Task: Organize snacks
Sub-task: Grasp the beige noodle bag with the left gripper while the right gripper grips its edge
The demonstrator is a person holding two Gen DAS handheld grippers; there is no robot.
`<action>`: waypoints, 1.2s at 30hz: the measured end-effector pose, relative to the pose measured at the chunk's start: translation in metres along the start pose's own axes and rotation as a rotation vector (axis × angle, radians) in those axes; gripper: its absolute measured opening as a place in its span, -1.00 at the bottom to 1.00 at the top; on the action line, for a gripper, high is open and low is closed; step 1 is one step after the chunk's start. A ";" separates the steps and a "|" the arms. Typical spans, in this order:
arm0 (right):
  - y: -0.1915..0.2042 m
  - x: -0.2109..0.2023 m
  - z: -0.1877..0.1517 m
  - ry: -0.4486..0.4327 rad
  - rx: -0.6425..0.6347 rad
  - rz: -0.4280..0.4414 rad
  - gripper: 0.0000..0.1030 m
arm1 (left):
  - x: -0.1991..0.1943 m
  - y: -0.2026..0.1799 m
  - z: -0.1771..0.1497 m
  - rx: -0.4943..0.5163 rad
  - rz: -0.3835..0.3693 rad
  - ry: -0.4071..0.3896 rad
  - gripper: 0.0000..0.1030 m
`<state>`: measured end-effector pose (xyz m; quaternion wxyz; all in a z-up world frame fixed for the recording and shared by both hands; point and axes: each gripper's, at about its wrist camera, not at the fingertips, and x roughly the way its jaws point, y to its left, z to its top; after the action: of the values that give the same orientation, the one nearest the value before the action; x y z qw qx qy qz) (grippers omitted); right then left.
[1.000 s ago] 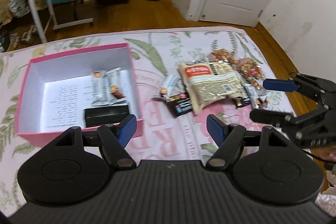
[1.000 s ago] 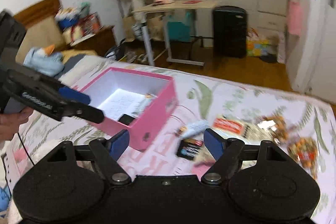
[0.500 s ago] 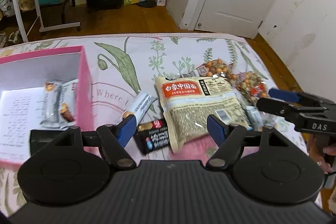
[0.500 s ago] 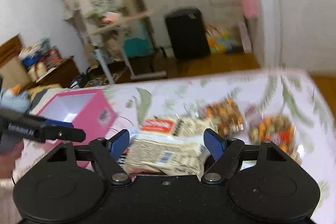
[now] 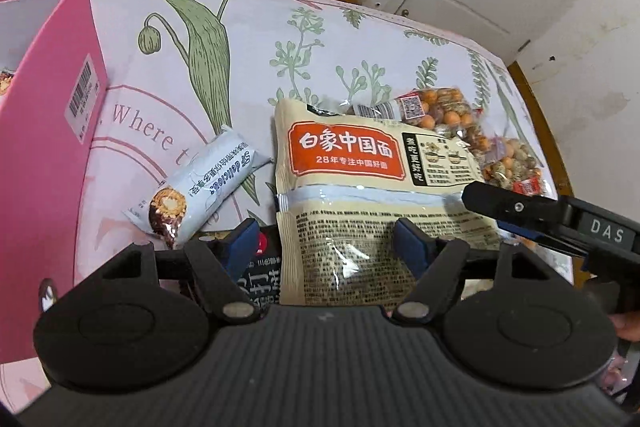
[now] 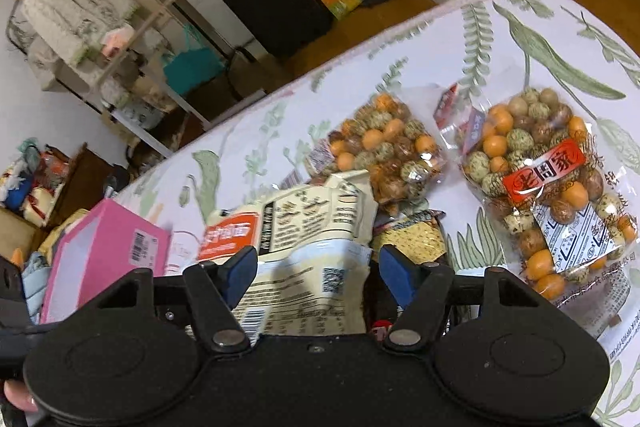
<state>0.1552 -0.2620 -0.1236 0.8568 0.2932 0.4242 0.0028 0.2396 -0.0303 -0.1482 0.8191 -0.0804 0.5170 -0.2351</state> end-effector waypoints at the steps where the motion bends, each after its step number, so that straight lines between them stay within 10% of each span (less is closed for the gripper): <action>1: -0.003 0.002 0.001 0.010 0.003 -0.007 0.42 | 0.001 -0.001 -0.001 0.004 -0.007 -0.007 0.43; 11: 0.003 0.010 -0.003 0.070 0.019 -0.008 0.03 | 0.001 -0.006 -0.004 -0.038 -0.098 0.050 0.24; 36: 0.071 -0.054 -0.055 0.196 -0.209 -0.069 0.12 | -0.083 -0.015 -0.058 0.160 -0.053 0.116 0.24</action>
<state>0.0981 -0.1892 -0.0740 0.8368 0.1861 0.5129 0.0462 0.1548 0.0024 -0.1015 0.7853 -0.0147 0.5407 -0.3013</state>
